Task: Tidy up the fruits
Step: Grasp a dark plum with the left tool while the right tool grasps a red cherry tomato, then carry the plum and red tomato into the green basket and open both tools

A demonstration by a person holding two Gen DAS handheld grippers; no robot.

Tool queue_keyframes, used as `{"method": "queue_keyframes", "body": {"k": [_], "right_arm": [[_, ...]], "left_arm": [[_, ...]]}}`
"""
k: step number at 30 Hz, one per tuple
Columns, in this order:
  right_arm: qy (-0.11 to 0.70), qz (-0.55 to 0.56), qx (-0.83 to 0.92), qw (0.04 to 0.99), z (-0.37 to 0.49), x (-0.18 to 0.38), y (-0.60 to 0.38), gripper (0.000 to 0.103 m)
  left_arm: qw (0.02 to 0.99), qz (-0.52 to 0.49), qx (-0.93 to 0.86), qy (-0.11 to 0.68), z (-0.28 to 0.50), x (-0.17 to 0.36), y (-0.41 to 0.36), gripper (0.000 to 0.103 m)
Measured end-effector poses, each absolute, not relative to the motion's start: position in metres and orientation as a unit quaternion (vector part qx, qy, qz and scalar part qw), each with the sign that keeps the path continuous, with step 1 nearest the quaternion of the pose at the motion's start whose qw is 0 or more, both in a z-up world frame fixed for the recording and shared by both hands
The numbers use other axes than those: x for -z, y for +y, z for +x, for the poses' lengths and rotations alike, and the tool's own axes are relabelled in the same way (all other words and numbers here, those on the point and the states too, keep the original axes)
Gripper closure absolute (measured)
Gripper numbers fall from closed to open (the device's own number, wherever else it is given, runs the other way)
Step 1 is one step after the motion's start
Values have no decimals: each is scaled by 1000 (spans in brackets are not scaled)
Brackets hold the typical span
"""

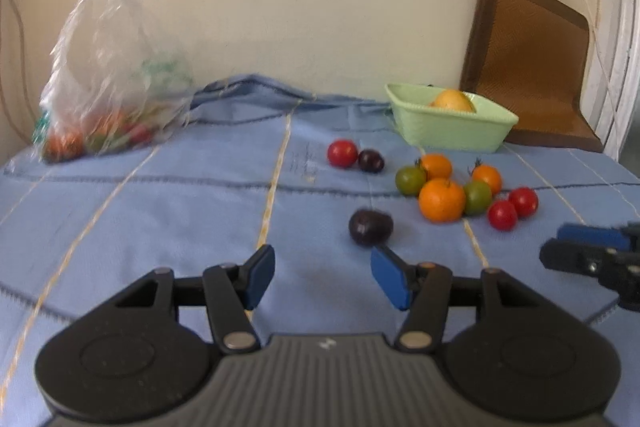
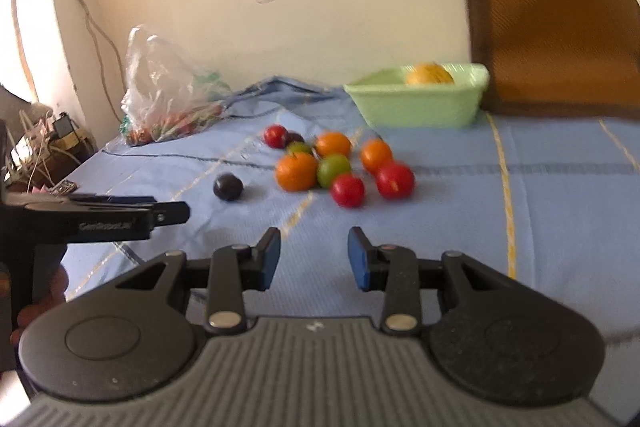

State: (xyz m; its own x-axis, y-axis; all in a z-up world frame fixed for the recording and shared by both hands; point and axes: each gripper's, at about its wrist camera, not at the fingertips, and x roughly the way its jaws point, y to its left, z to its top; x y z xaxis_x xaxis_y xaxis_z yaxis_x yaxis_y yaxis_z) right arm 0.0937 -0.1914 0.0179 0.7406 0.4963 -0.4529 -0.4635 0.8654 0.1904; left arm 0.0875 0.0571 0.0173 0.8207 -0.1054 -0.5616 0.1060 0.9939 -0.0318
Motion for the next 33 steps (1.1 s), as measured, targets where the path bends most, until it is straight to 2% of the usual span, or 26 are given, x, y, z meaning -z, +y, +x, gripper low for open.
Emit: {"method": "queue_keyframes", "body": {"k": [8,10,18,21,22,25,26,28,29,30,33], "right_arm": [[241,-14,-253,937,124,-27,-172,63],[241,-26,-247,938,128,-25,-171,63],[261,-55,-240,933,150,-16,-164,63],[279,-60,-236,929,155,-10,-162,69],[279,-55,-235,930,155,-10,-164,76],[279,-38,-238,930,152,-11,-171,76],[278,-35,-239,930,150,-11,-173,76],[277,-30,-242,929,144,-10,-174,76],[277,-28,-243,929,142,-10,-175,76],[277,-25,-244,929,140,-10,-177,76],[275,-18,-244,930,133,-10,-181,76]], "left_arm": [[951,33,76,298,116,-16,43,47],[951,37,79,297,119,-14,40,43],[950,73,92,289,125,-7,22,45],[953,76,88,279,123,-8,22,45],[954,73,88,278,124,-9,22,45],[951,72,88,286,128,-8,22,46],[950,72,88,291,130,-7,22,47],[944,69,87,310,135,-4,21,65],[942,64,87,318,136,-3,22,67],[942,56,89,319,135,-3,23,73],[943,35,87,321,126,-3,27,74]]}}
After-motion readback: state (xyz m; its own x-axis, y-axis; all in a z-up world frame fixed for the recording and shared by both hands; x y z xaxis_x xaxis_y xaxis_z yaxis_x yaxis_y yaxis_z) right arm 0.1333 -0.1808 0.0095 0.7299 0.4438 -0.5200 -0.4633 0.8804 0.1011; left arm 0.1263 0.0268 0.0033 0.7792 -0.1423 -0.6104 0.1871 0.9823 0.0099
